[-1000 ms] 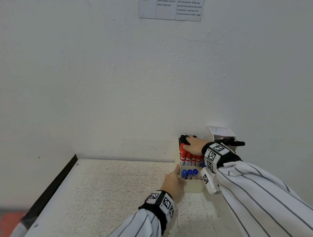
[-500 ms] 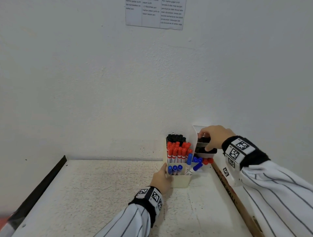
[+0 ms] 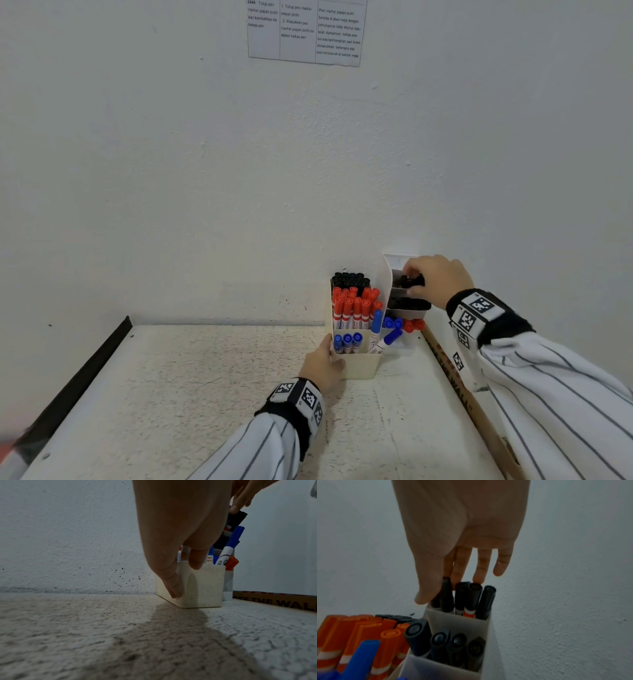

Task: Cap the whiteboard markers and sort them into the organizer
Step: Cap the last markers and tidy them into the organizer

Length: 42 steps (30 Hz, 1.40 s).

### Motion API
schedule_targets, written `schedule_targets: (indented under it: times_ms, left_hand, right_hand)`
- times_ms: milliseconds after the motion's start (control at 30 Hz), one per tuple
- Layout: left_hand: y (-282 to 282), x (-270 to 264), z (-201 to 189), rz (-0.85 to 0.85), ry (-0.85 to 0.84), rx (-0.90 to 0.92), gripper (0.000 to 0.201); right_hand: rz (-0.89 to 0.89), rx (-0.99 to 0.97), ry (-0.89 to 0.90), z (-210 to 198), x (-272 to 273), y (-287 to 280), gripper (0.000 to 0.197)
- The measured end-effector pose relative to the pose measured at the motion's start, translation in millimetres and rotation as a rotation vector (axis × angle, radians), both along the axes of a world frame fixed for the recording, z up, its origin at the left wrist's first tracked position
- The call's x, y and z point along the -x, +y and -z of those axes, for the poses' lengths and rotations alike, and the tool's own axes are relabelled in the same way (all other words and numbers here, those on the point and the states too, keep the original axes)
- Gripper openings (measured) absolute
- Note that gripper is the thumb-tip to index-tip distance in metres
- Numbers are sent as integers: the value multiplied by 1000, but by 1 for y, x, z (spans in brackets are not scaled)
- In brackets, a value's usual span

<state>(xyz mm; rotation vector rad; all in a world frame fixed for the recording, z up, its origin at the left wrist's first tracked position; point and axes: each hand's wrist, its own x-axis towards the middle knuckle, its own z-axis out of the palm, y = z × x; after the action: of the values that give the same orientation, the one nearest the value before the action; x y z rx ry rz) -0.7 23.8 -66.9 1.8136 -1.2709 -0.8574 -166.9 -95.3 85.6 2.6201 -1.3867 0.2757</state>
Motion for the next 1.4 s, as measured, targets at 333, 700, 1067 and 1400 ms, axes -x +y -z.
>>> schedule_targets:
  times_ms: [333, 700, 1067, 1400]
  left_hand:
    - [1, -3, 1, 28, -54, -35, 52]
    - [0, -3, 3, 19, -49, -54, 53]
    - [2, -4, 5, 21, -49, -59, 54]
    - [0, -5, 5, 21, -59, -71, 53]
  right_hand:
    - [-87, -58, -551, -2, 12, -8, 21]
    - [72, -163, -381, 16, 22, -13, 37]
    - [42, -128, -701, 7, 33, -10, 20]
    - [-109, 127, -993, -7, 33, -5, 21]
